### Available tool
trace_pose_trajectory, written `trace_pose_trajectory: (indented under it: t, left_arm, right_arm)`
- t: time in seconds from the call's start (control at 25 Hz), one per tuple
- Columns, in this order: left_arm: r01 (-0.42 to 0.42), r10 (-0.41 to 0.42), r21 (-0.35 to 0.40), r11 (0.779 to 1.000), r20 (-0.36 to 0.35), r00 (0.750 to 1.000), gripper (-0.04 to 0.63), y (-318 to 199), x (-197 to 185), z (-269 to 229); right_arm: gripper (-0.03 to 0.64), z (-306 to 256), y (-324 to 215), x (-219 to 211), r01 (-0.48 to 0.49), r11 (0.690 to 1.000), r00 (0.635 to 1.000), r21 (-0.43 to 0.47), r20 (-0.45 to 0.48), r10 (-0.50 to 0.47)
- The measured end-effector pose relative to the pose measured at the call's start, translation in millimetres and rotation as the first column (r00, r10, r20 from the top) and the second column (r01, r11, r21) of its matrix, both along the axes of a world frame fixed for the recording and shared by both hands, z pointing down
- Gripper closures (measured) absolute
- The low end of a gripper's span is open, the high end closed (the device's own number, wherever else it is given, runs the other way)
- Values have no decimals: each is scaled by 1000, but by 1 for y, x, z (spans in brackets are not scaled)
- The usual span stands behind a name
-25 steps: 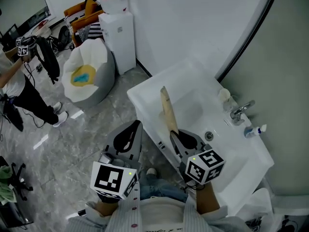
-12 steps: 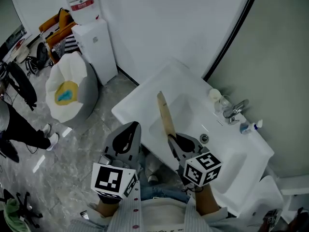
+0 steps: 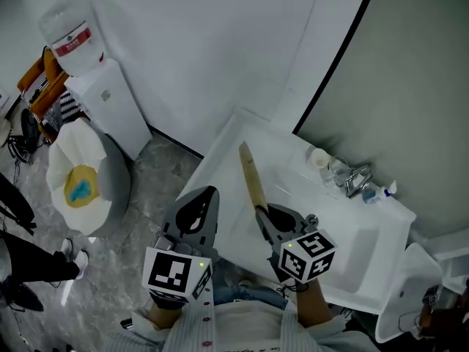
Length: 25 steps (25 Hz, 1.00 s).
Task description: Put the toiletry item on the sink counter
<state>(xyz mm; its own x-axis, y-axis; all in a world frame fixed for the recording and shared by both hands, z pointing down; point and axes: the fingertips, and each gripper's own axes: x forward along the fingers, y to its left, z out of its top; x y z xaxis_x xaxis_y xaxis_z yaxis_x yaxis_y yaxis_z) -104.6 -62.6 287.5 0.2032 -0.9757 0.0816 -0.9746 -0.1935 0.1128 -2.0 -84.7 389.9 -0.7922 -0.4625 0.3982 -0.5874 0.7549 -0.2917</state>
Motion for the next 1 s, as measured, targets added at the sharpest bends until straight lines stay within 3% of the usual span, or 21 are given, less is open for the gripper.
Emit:
trace_pose_trajectory:
  t: [0.28, 0.6, 1.0]
  left_arm:
    - [-130, 130, 2, 991, -6, 991, 577, -42, -26, 2]
    - [-297, 297, 13, 955, 12, 955, 577, -74, -24, 5]
    - [-388, 388, 6, 922, 3, 922, 577, -91, -20, 14]
  right_arm:
    - [574, -4, -30, -24, -122, 992, 993, 14, -2, 122]
    - [574, -2, -46, -24, -276, 961, 961, 32, 3, 277]
    - [574, -2, -56, -25, -361, 931, 932, 49, 1, 362]
